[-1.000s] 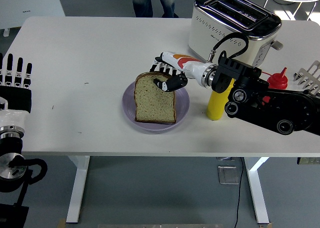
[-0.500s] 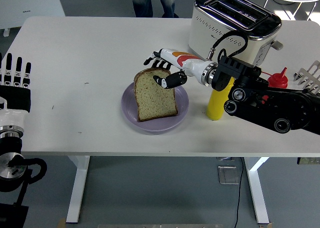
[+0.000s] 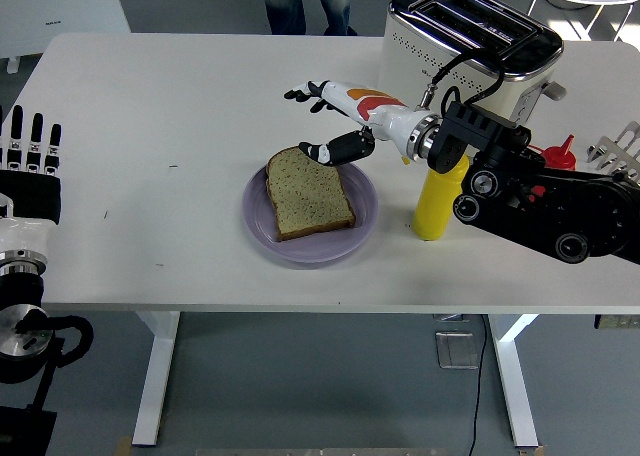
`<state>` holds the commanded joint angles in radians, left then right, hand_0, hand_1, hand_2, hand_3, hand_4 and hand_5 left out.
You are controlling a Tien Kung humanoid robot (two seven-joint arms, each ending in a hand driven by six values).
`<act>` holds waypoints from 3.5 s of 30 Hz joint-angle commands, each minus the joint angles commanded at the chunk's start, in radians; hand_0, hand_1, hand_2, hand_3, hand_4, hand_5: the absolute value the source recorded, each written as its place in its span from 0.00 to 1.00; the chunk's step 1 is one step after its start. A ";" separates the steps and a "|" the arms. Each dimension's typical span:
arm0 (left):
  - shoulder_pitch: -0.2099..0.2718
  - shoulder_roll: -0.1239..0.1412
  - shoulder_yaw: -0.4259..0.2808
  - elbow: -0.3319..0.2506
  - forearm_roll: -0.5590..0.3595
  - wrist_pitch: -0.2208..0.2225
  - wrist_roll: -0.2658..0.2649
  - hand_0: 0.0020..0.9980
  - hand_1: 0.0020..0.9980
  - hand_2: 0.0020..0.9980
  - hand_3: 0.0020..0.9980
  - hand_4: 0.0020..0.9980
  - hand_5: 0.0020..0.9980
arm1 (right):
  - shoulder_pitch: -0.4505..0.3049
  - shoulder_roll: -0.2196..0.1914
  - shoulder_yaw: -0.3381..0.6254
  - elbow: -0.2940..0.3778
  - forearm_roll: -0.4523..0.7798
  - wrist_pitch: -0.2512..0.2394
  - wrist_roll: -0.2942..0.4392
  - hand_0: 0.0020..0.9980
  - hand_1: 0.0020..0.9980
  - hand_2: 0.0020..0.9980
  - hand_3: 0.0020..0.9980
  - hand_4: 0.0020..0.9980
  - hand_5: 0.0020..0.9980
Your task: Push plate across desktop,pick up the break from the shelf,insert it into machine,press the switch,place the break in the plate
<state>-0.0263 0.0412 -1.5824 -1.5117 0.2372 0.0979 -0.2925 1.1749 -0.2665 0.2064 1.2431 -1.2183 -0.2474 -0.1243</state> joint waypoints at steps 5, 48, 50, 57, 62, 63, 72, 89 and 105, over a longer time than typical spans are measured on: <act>0.001 0.000 -0.001 -0.001 0.000 0.000 0.000 0.89 0.89 0.88 0.78 0.54 1.00 | -0.003 -0.028 0.081 0.076 -0.045 -0.010 -0.013 0.81 0.79 0.85 0.89 0.69 0.21; 0.015 0.000 0.019 -0.006 0.002 0.002 0.001 0.89 0.89 0.88 0.78 0.55 1.00 | -0.806 -0.245 1.303 0.392 0.722 -0.025 0.182 0.79 0.74 0.77 0.78 0.57 0.34; 0.015 0.000 0.019 -0.006 0.002 0.002 0.001 0.89 0.89 0.88 0.78 0.55 1.00 | -0.854 -0.223 1.353 0.379 0.801 -0.017 0.193 0.79 0.74 0.77 0.78 0.57 0.34; 0.015 0.001 0.021 -0.007 0.002 0.003 0.000 0.89 0.89 0.88 0.78 0.54 1.00 | -1.002 -0.131 1.468 0.328 0.847 0.017 0.215 0.81 0.75 0.78 0.78 0.55 0.43; 0.014 0.001 0.020 -0.008 0.002 0.003 0.000 0.89 0.89 0.88 0.78 0.54 1.00 | -1.060 -0.093 1.489 0.279 0.846 0.038 0.211 0.84 0.78 0.82 0.80 0.54 0.52; 0.013 0.001 0.021 -0.008 0.002 0.003 0.000 0.89 0.89 0.88 0.78 0.54 1.00 | -1.066 -0.085 1.493 0.269 0.847 0.043 0.211 0.84 0.78 0.82 0.80 0.54 0.52; 0.011 0.001 0.023 -0.007 0.002 0.003 0.000 0.89 0.89 0.88 0.78 0.54 1.00 | -1.086 -0.054 1.511 0.220 0.848 0.065 0.214 0.87 0.79 0.83 0.81 0.54 0.56; 0.009 0.001 0.024 -0.007 0.002 0.003 0.000 0.89 0.89 0.88 0.78 0.54 1.00 | -1.105 -0.010 1.528 0.170 0.866 0.068 0.211 0.86 0.79 0.83 0.81 0.55 0.57; 0.008 0.000 0.021 -0.007 0.001 0.003 0.000 0.89 0.89 0.88 0.78 0.54 1.00 | -1.101 -0.002 1.534 0.161 0.865 0.068 0.206 0.86 0.79 0.82 0.81 0.55 0.57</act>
<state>-0.0179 0.0415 -1.5614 -1.5190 0.2387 0.1014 -0.2926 0.0736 -0.2688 1.7404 1.4045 -0.3530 -0.1794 0.0822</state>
